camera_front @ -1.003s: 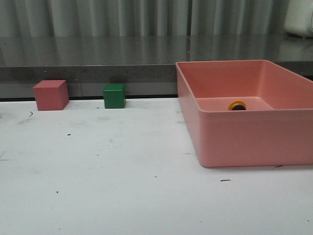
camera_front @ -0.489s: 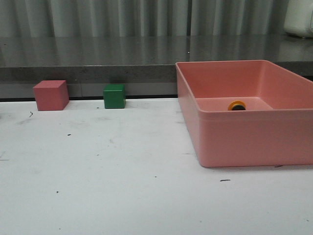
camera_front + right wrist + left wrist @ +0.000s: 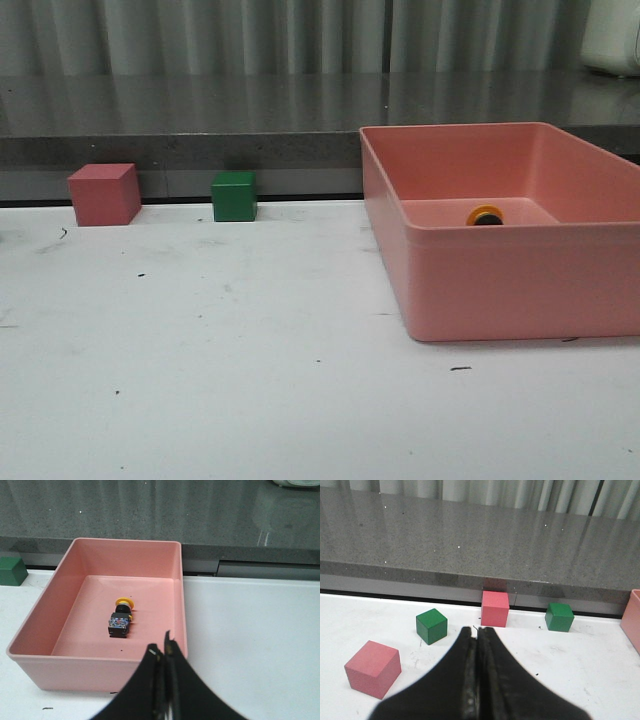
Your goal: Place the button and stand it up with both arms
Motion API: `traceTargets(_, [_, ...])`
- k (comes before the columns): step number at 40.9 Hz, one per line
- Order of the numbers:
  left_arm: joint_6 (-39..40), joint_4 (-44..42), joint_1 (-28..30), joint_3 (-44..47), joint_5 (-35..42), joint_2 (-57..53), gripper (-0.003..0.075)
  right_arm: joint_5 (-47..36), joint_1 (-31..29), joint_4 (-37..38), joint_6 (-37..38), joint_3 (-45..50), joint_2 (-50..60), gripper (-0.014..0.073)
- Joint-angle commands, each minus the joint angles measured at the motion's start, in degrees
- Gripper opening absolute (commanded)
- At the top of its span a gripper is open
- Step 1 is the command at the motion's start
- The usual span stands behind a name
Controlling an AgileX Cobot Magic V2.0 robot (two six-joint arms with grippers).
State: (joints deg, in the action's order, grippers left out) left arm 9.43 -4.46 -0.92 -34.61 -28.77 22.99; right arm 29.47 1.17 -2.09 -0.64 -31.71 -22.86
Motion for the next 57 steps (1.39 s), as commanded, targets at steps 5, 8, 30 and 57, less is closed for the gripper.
traceTargets(5, [0.2,0.1,-0.3,-1.6,4.3,1.7,-0.0020,-4.4,-0.4,0.1,-0.1,-1.7,-1.2,-0.0068])
traceTargets(8, [0.2,0.1,-0.3,-1.6,4.4,1.7,-0.0020,-4.4,-0.4,0.1,-0.1,-1.7,-1.2,-0.0068])
traceTargets(30, [0.2,-1.7,-0.3,-1.6,4.9,1.7,0.0504,-6.5,-0.4,3.0,-0.1,-1.7,-1.2,0.0485])
traceTargets(57, [0.2,-0.9,-0.3,-1.6,4.7,1.7,0.0442,-6.1,-0.4,2.4,-0.1,-1.7,-1.2,0.0561])
